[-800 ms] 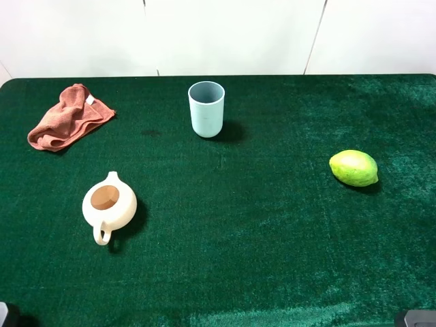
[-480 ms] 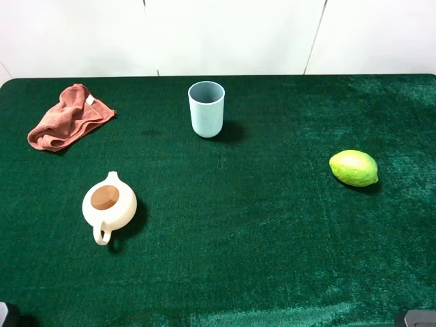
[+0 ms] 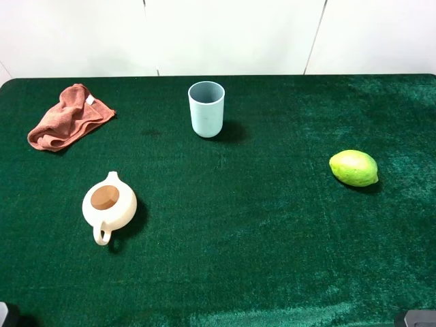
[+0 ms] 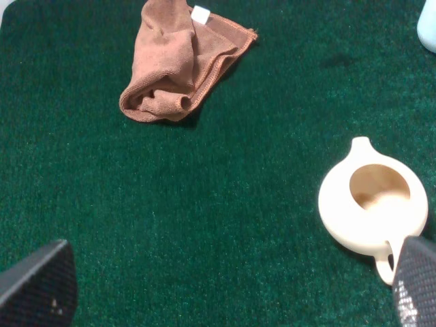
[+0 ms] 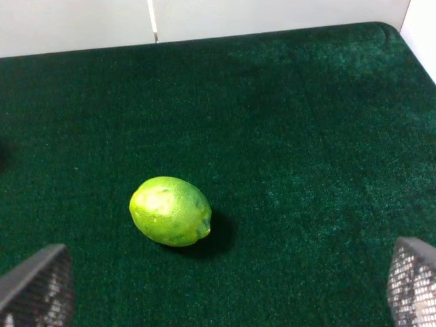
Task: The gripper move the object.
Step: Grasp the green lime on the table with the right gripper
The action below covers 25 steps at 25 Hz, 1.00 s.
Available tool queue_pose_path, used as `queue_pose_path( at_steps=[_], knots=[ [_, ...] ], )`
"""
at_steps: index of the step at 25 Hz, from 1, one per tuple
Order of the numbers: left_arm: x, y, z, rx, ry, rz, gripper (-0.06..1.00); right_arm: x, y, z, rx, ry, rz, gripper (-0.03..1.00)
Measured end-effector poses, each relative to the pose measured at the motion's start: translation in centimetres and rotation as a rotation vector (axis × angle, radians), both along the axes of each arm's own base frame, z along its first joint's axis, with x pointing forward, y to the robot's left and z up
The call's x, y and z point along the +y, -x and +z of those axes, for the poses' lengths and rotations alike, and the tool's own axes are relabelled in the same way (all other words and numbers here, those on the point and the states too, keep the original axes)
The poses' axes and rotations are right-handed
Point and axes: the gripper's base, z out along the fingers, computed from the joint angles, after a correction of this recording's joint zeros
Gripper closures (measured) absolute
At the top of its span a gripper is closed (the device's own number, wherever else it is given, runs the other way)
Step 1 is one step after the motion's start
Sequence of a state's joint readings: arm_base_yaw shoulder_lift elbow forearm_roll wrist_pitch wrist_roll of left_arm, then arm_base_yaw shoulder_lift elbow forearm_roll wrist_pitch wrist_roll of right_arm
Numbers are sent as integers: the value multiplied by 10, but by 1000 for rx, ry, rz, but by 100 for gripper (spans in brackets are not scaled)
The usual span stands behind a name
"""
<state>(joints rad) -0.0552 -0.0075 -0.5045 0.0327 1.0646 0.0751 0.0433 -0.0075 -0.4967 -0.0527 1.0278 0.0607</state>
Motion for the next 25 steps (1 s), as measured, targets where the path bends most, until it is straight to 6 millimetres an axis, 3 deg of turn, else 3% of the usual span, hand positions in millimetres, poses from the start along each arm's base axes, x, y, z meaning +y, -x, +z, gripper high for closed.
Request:
queue_pose_path(
  at_steps=[6, 9, 18, 25],
  knots=[
    [0, 0, 0, 0, 0, 0, 1, 0, 3, 16, -33, 2, 2, 28],
    [0, 0, 0, 0, 0, 0, 1, 1, -6, 27, 6, 11, 9, 28],
    [0, 0, 0, 0, 0, 0, 1, 7, -60, 51, 220, 82, 97, 28],
    [0, 0, 0, 0, 0, 0, 1, 14, -110, 46, 409, 152, 229, 28]
  ],
)
